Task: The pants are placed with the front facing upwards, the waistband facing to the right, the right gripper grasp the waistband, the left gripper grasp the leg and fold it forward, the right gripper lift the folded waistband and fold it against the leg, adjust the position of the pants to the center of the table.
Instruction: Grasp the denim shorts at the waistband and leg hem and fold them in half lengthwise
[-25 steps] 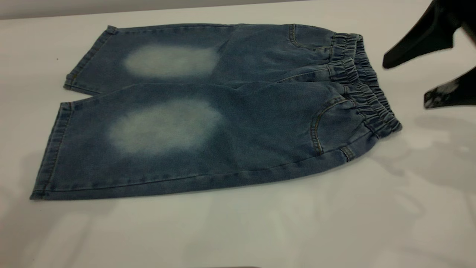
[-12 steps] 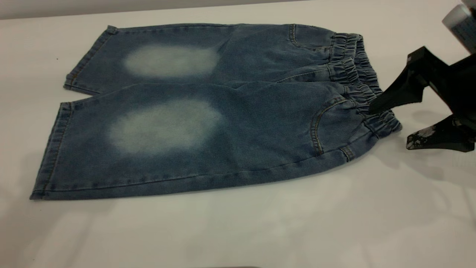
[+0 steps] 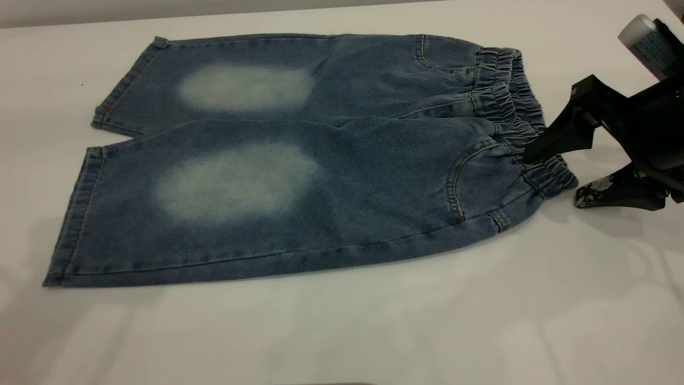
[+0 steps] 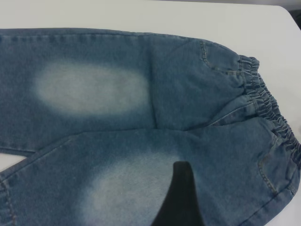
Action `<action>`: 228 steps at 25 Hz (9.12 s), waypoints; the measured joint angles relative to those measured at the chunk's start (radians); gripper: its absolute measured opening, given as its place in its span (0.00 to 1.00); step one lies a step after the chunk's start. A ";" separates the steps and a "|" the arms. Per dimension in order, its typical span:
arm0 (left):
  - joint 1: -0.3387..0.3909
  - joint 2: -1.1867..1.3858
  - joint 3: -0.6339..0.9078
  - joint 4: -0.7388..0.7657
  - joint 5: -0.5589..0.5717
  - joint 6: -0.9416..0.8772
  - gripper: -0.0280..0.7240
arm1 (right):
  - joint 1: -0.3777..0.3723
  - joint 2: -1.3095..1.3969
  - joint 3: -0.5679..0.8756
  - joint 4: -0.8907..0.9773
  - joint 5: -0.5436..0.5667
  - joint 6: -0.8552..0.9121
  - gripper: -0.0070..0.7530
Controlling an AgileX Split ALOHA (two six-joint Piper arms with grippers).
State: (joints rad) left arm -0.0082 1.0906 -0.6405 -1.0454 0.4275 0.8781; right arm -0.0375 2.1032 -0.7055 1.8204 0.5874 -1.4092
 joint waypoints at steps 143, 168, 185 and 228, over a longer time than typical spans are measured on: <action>0.000 0.815 0.087 0.393 -0.316 -0.356 0.79 | -0.061 0.001 -0.049 -0.134 0.227 -0.096 0.06; 0.000 0.597 0.085 0.390 -0.127 -0.260 0.11 | -0.061 -0.153 -0.007 -0.137 0.215 -0.096 0.06; -0.062 0.049 0.102 0.406 0.011 -0.309 0.11 | -0.061 -0.450 0.221 -0.081 0.174 -0.088 0.06; -0.135 1.105 -0.843 0.406 -0.005 -0.144 0.11 | -0.061 -0.111 -0.224 -0.011 -0.199 -0.135 0.27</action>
State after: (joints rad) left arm -0.1437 2.1957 -1.4831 -0.6396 0.4228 0.7342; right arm -0.0989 1.9922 -0.9299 1.8093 0.3884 -1.5447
